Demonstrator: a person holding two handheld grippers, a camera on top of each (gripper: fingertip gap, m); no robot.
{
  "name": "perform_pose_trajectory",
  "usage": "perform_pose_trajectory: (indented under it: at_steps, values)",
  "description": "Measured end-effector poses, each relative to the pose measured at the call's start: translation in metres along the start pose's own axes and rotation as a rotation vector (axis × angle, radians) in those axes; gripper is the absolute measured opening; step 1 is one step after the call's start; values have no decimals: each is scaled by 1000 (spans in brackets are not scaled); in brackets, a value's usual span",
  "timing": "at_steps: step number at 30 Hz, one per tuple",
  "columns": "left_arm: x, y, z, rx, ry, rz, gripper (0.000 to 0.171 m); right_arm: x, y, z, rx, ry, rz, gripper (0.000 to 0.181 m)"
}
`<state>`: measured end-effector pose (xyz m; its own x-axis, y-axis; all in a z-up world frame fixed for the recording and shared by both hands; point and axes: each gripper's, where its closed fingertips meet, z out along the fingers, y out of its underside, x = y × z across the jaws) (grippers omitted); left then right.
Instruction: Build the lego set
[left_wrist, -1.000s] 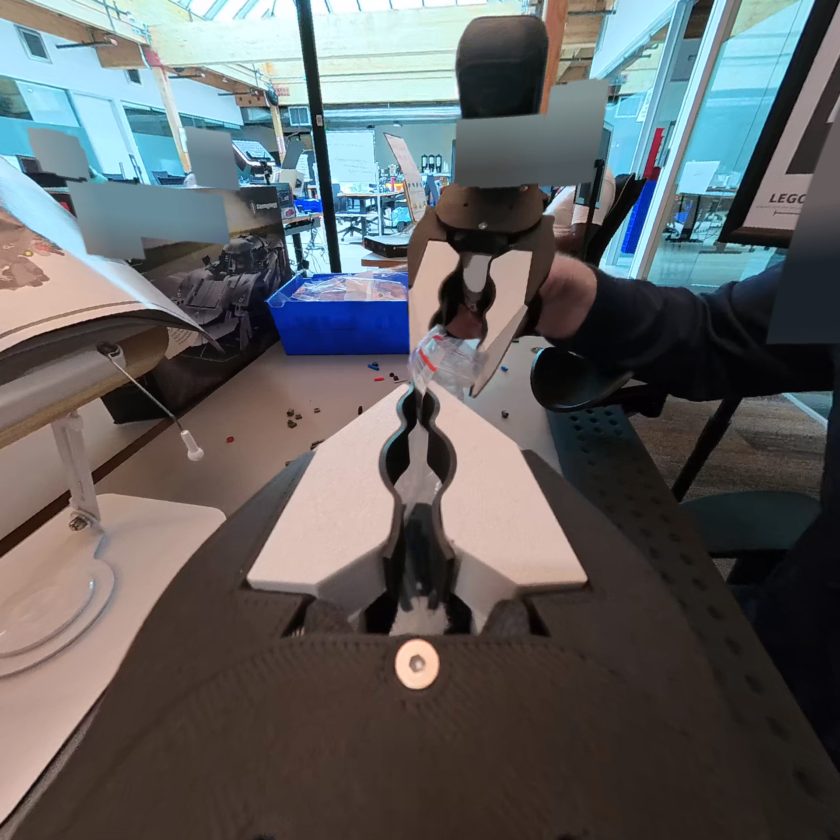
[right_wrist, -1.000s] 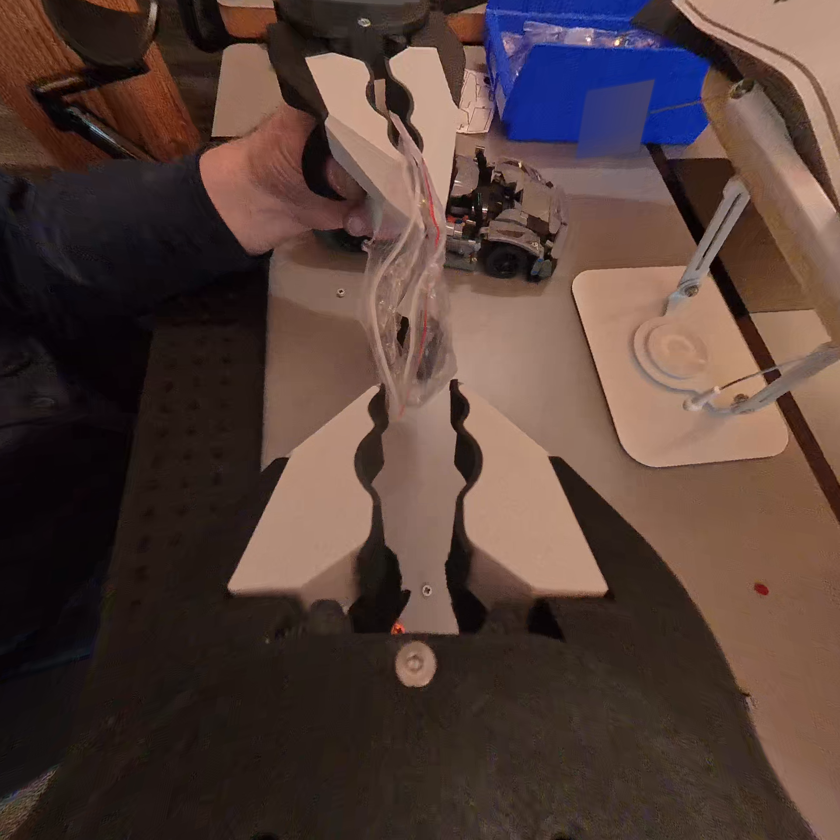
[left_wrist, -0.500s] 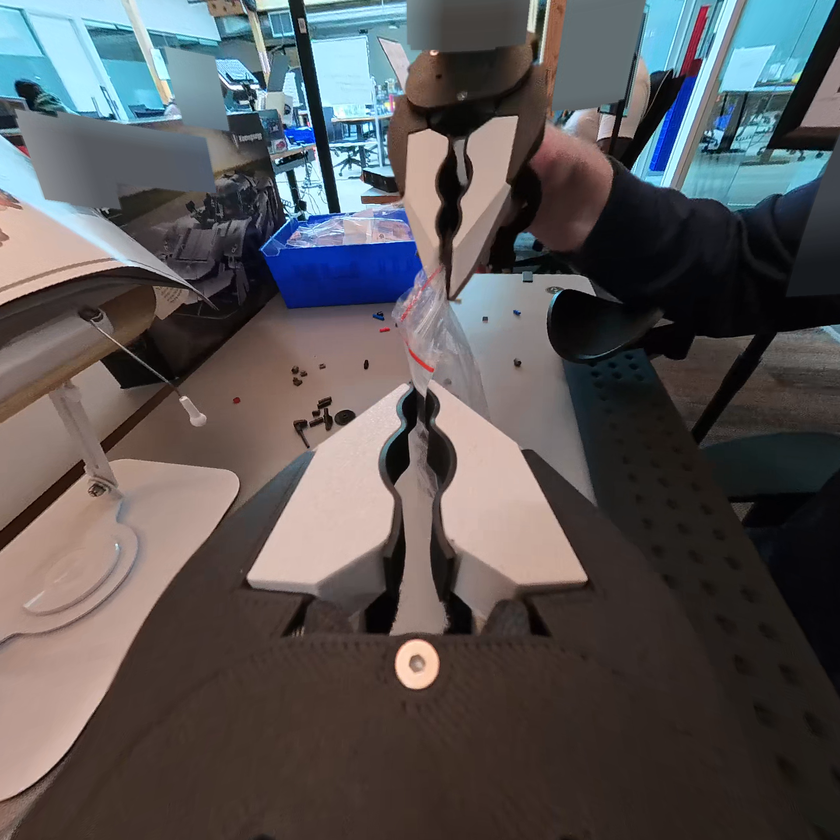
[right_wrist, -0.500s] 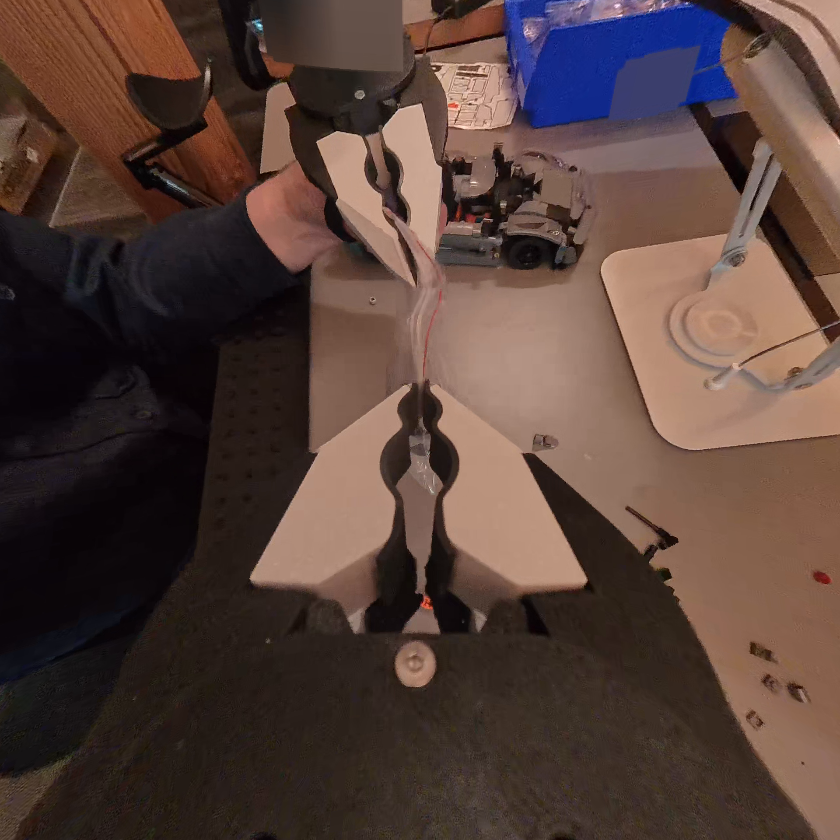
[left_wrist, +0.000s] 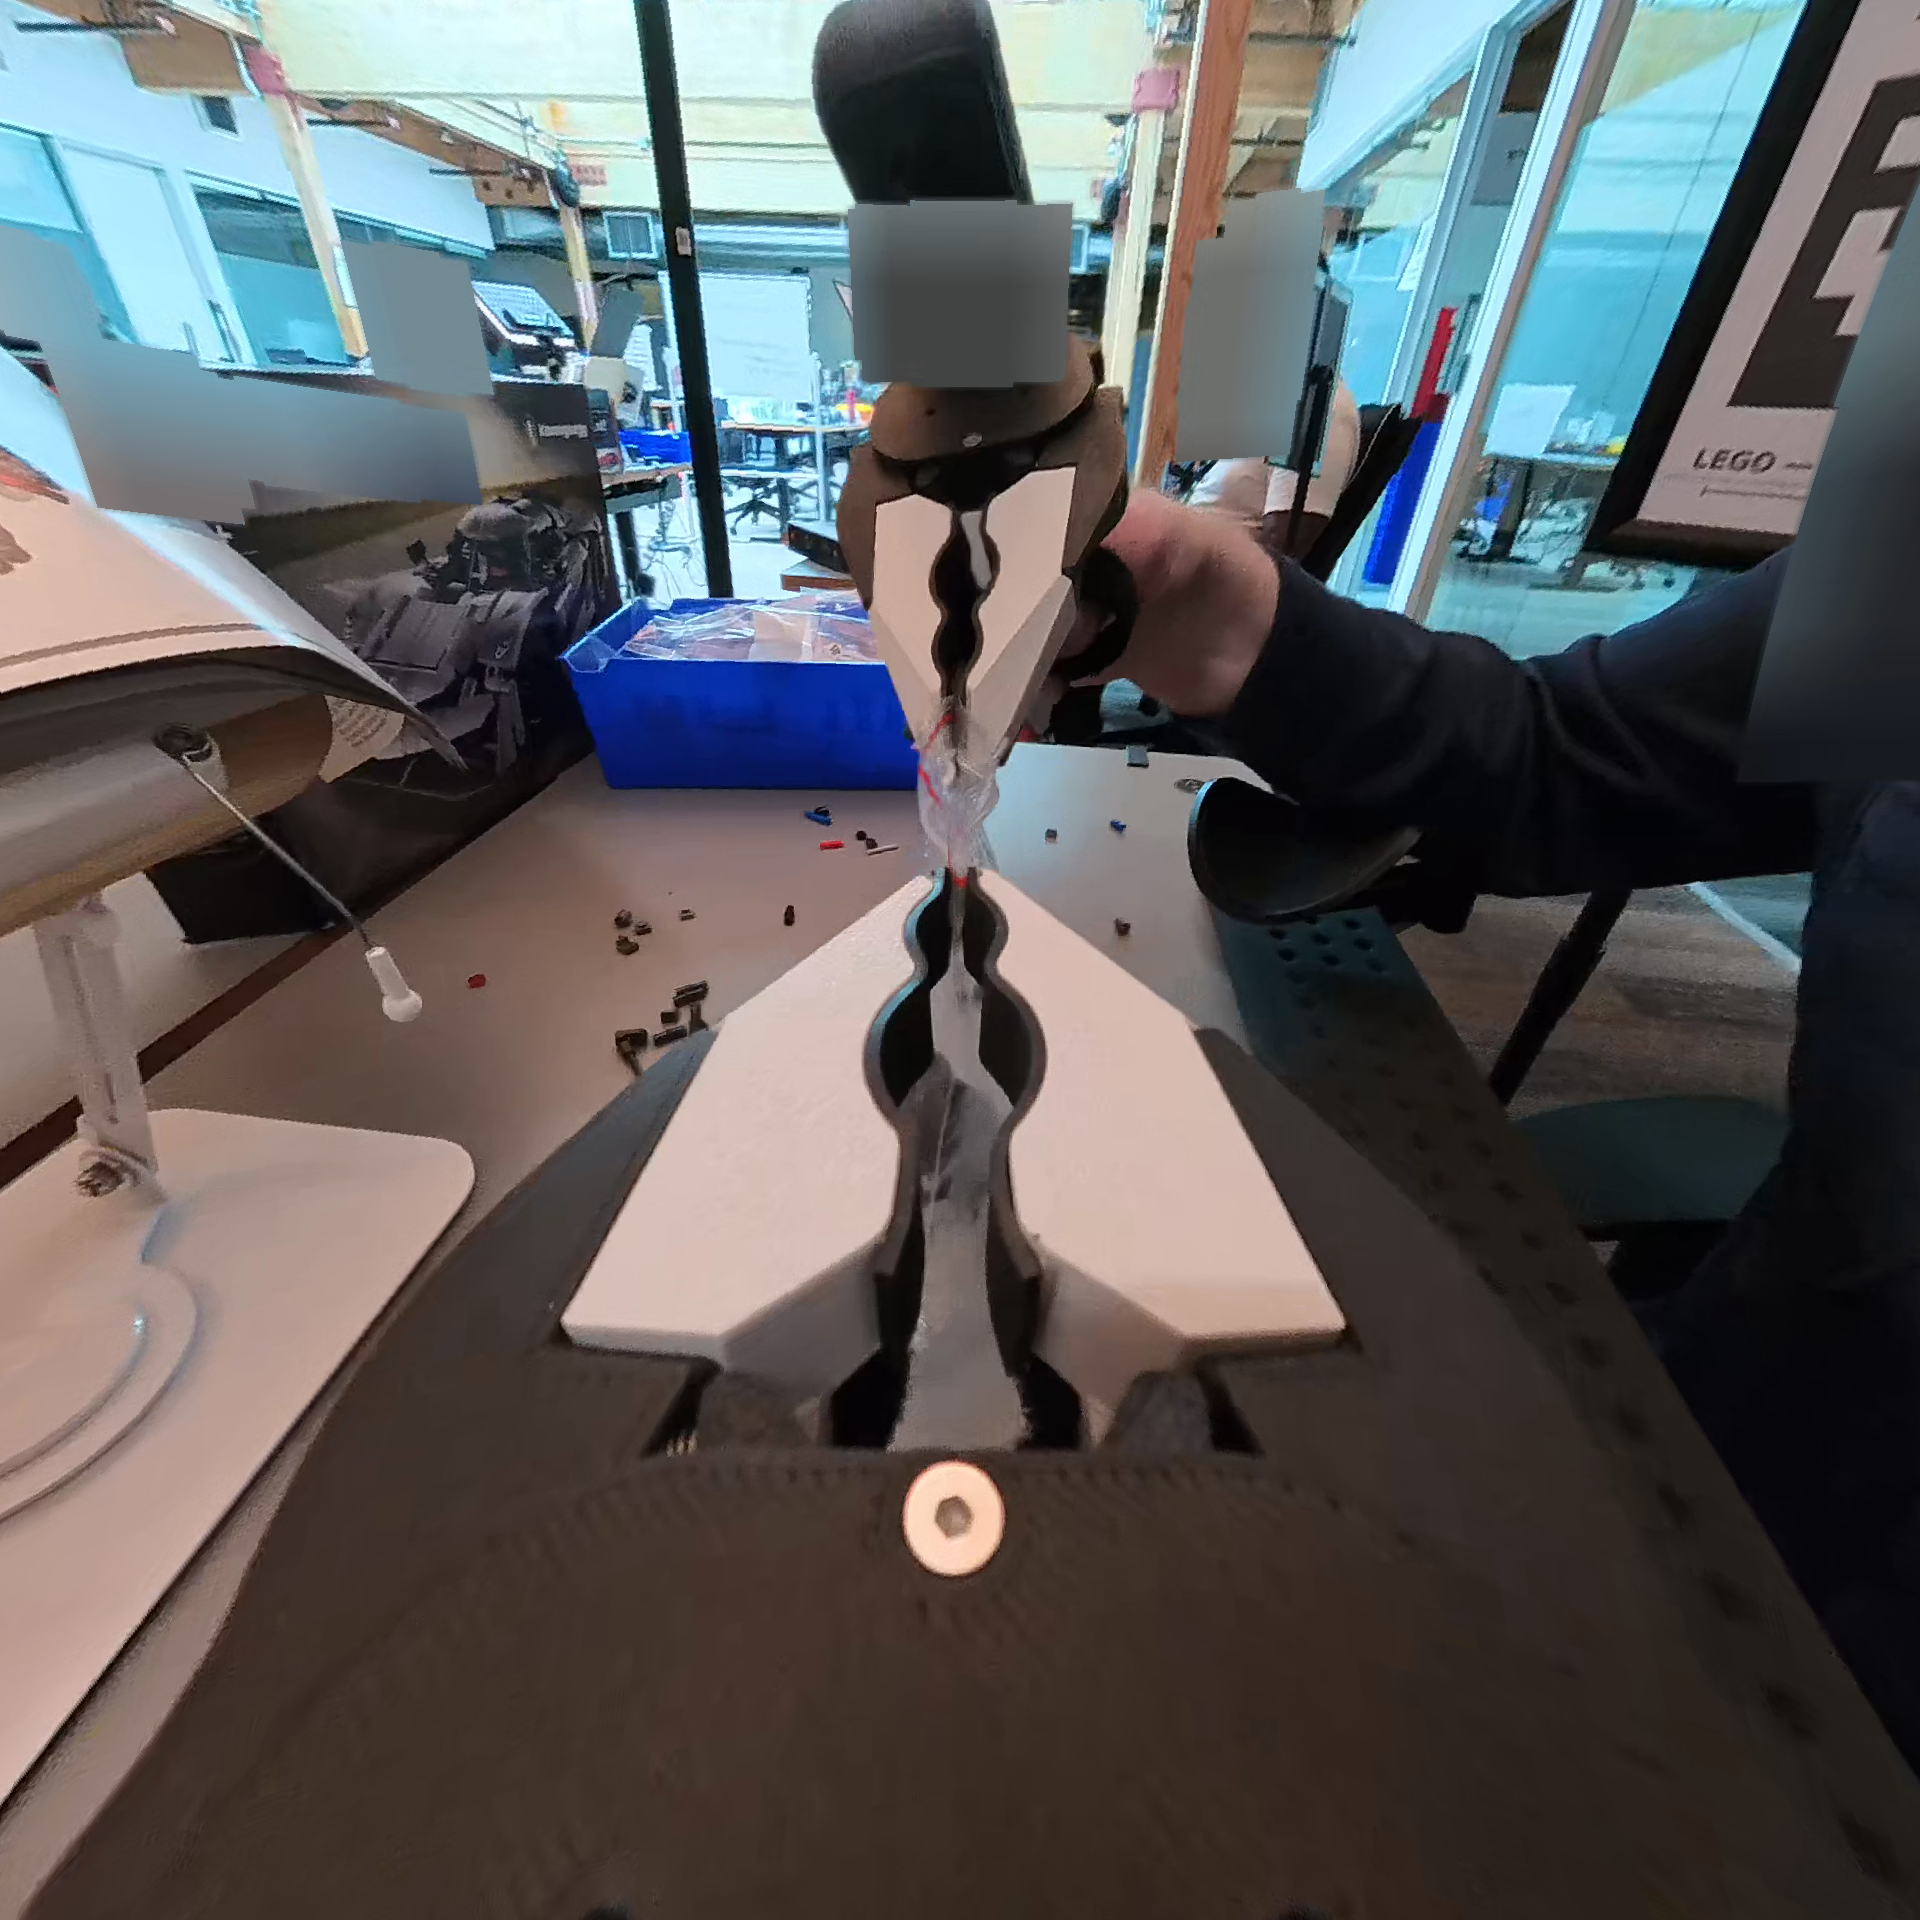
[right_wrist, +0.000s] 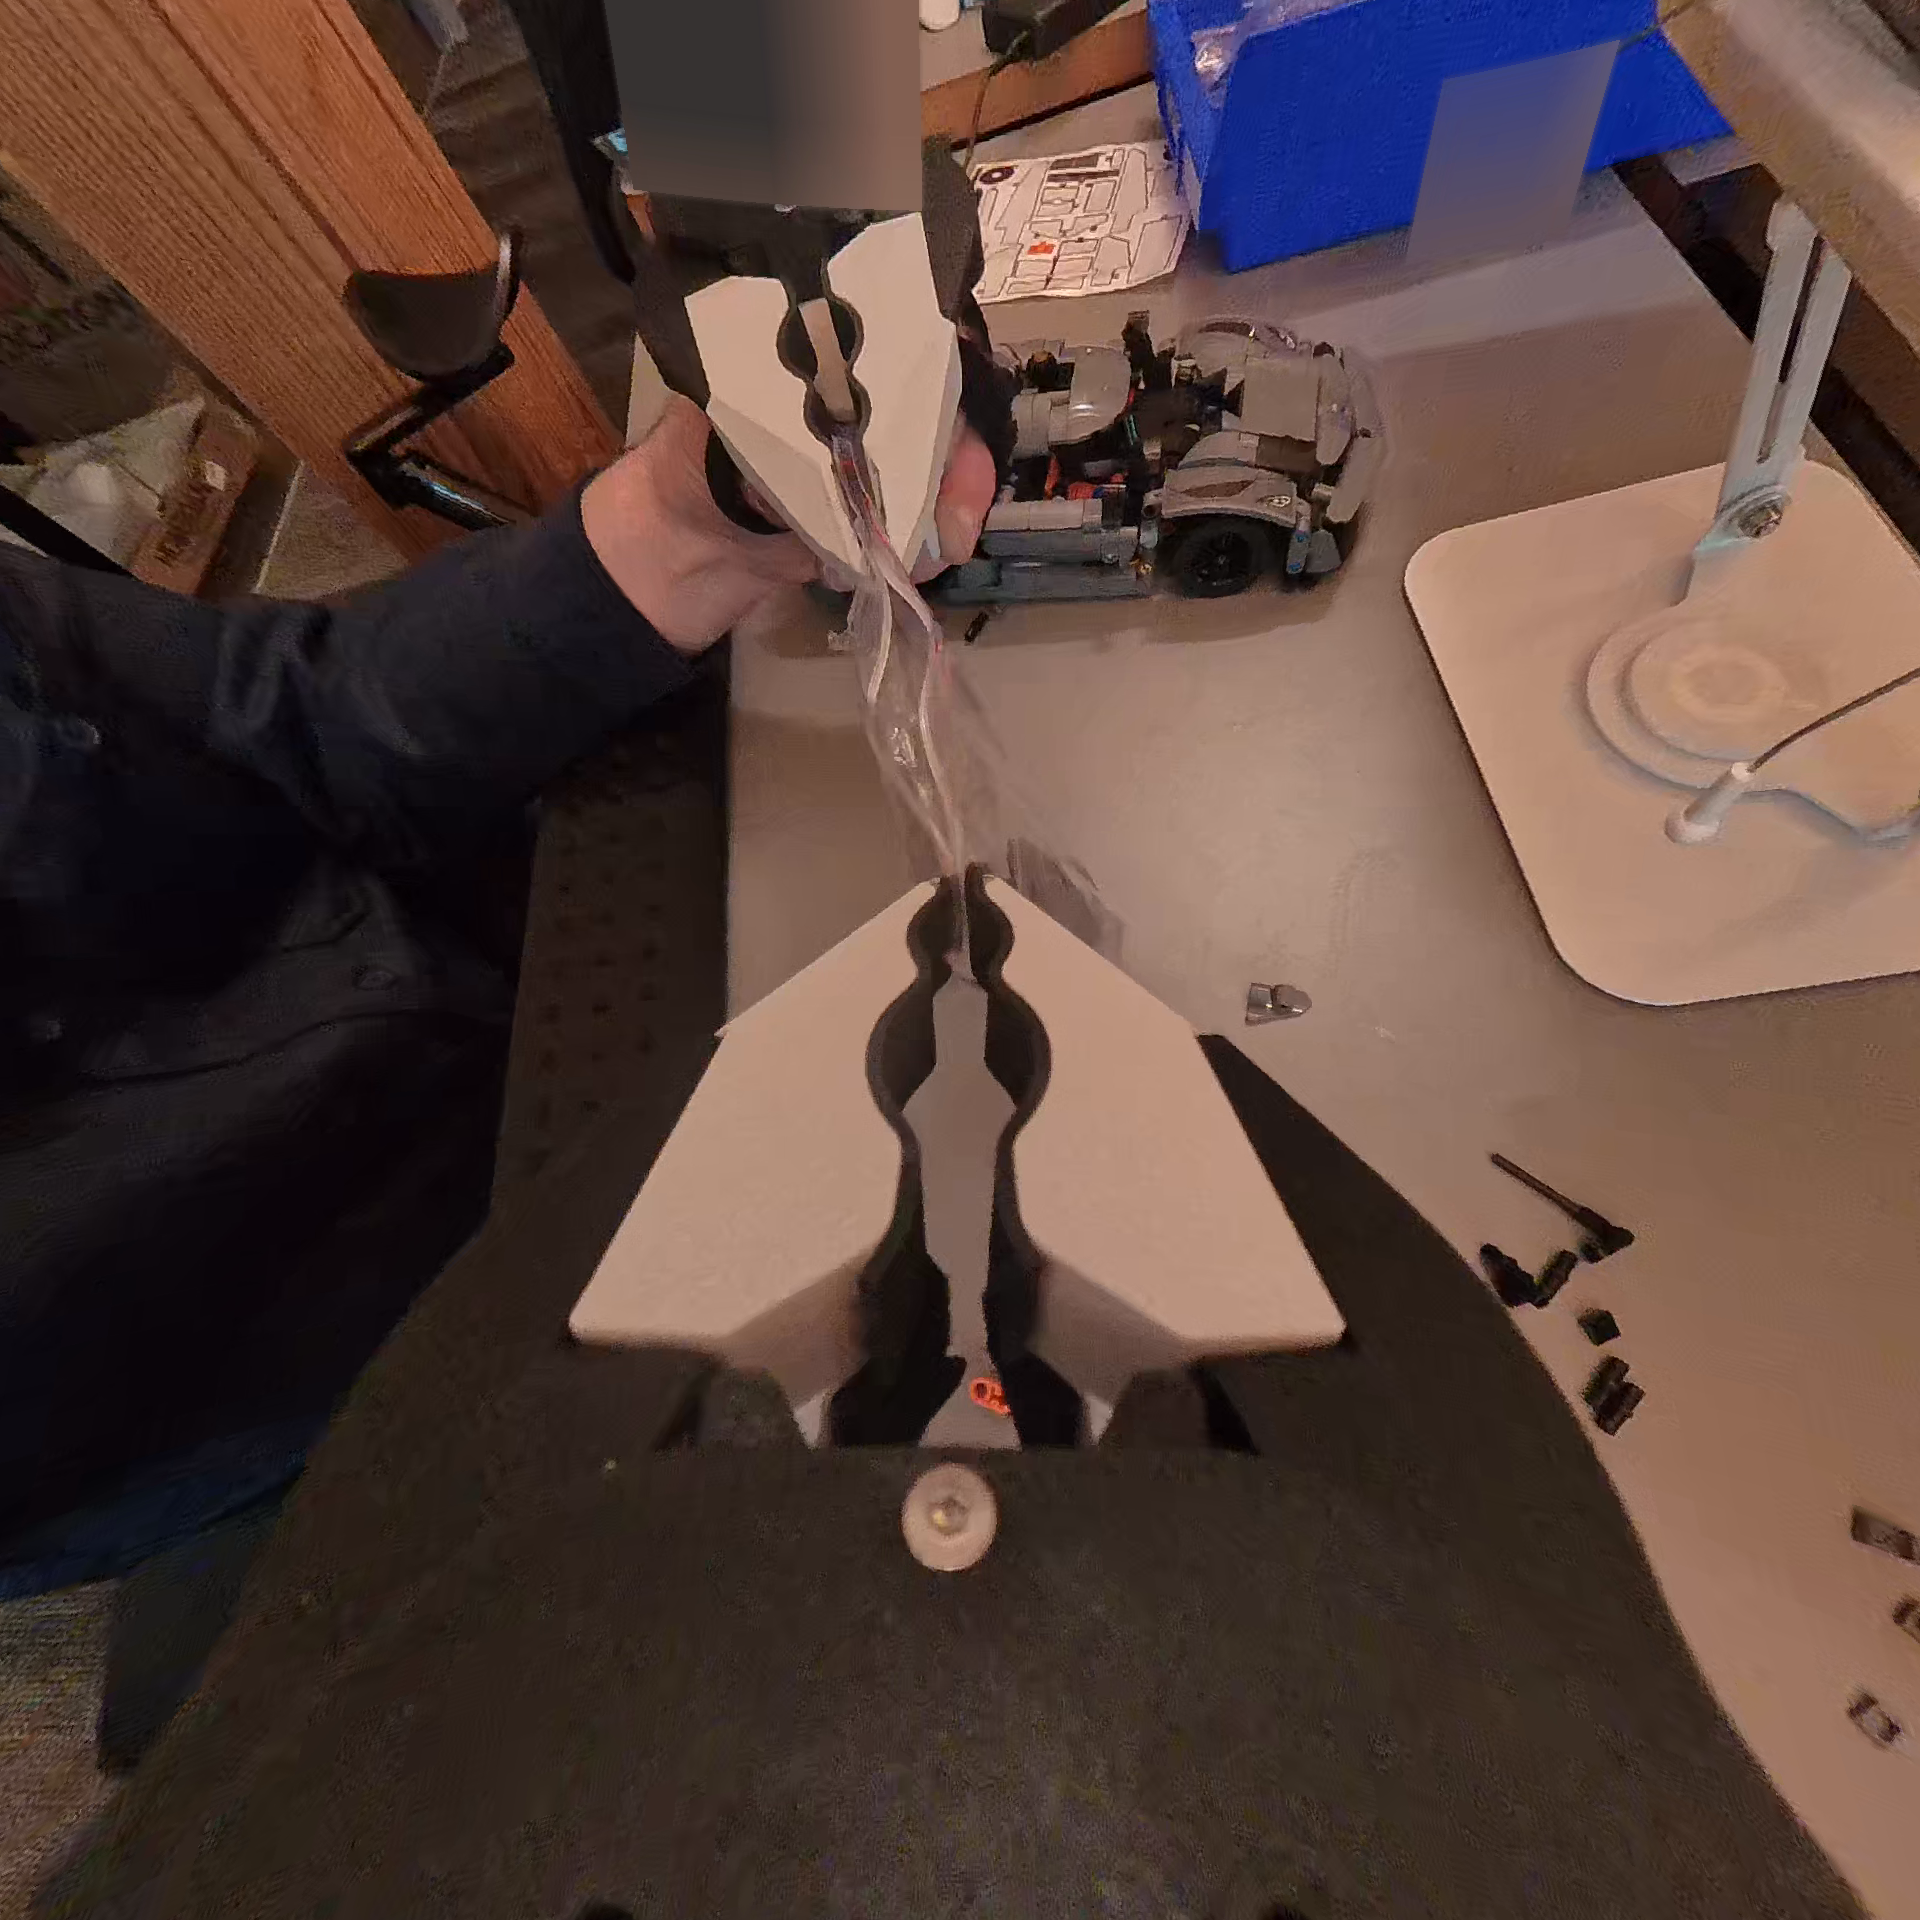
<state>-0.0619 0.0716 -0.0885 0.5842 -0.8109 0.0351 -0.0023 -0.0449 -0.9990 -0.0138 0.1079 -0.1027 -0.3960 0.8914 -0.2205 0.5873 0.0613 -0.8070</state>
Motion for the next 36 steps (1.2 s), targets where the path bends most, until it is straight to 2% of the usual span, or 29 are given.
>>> perform_pose_trajectory:
  at_steps: [2,6,10,13,15,17,20,23,26,32,36]
  values:
    - [2,1,2,-9,10,-6,0,1,-4,-1,0,22,-29,22]
    - [5,5,8,-51,12,20,0,-11,-11,8,-82,103,-253,40]
    - [8,7,14,-74,18,13,0,-21,-11,34,-206,116,-354,45]
    - [7,14,15,-123,-2,12,0,-26,-13,44,-243,109,-355,41]
    - [4,16,13,-142,-19,-7,0,-28,-15,41,-264,122,-330,45]
    - [1,16,11,-144,-34,-16,0,-29,-22,36,-244,142,-342,43]
    - [-1,16,11,-155,-48,-34,0,-16,-13,40,-323,219,-360,40]
    - [0,17,12,-168,-50,-37,0,-5,-4,46,-364,254,-369,25]
    - [0,19,11,-171,-48,-48,0,-6,-6,47,-324,228,-362,2]
    - [1,23,11,-185,-26,-70,0,-4,-2,48,-322,195,-341,0]
    - [8,18,14,-165,-27,51,6,-8,-2,48,-289,132,-293,0]
